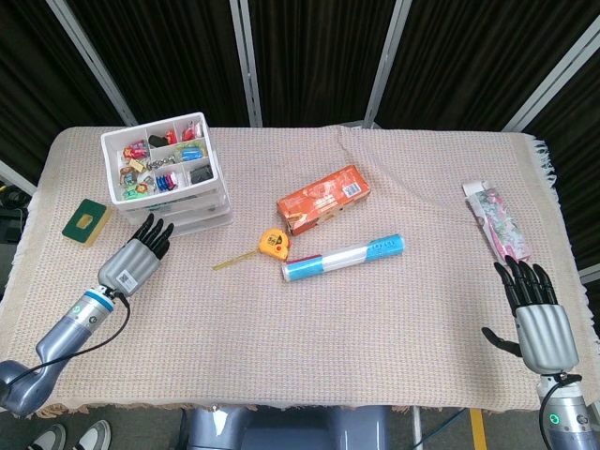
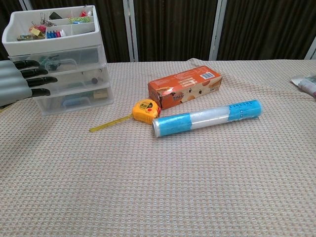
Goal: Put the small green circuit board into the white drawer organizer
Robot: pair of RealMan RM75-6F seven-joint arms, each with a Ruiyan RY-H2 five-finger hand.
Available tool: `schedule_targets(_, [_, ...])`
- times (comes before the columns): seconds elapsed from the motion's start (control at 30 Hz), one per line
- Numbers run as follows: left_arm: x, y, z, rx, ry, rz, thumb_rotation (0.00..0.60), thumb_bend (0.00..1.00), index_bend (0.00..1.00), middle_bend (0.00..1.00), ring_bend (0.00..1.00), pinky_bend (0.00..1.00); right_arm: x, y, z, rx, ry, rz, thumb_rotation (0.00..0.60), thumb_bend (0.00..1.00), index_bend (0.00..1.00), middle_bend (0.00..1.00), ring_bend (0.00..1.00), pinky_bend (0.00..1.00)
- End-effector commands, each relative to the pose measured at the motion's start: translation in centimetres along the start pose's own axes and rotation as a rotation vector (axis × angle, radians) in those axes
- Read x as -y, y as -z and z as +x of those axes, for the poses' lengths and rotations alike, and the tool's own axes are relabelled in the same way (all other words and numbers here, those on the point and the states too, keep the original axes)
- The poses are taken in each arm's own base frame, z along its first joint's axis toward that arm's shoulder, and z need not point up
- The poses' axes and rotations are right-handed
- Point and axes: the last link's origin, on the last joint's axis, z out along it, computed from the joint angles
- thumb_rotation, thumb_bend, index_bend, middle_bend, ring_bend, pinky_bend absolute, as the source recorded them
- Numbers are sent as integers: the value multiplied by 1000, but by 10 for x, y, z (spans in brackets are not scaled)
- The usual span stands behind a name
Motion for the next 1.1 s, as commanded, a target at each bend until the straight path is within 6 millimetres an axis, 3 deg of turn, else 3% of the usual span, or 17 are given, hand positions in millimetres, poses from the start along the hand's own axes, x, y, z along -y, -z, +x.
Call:
schedule_targets(0.03, [2,-3,-1,10,9,15,600,1000,167,0,0,48,0,0,0,1,0,-1,600,15,19,0,0,0])
schedule_targets(0.43, [5,0,-6,40,38,39,600,1000,157,0,0,50,0,0,0,3,1,-1,600,14,19,0,0,0])
schedule_targets(0.67, [2,25,9,-23,127,44,600,989,152,0,0,49,-1,0,0,3,5,-4,600,15,20,0,0,0])
schedule_targets(0.73, [3,35,17,-61,164,55,600,876,150,0,0,50,-1,0,0,2,6,-4,600,15,20,0,0,0])
schedule_targets(0.8, [4,48,26,-102,231,79,600,563,143,0,0,61,-1,0,0,0,6,-4,600,15,20,0,0,0])
schedule_targets(0.87, [5,60,33,-137,309,117,600,317,135,0,0,69,-1,1,0,-1,8,-5,600,16,20,0,0,0])
schedule_targets(0.93, [3,74,38,-156,421,166,600,197,125,0,0,70,-2,1,0,3,5,-10,600,16,20,0,0,0])
schedule_targets(1.1, [2,107,45,-214,664,288,600,128,33,0,0,47,-2,0,1,9,4,-22,600,11,20,0,0,0])
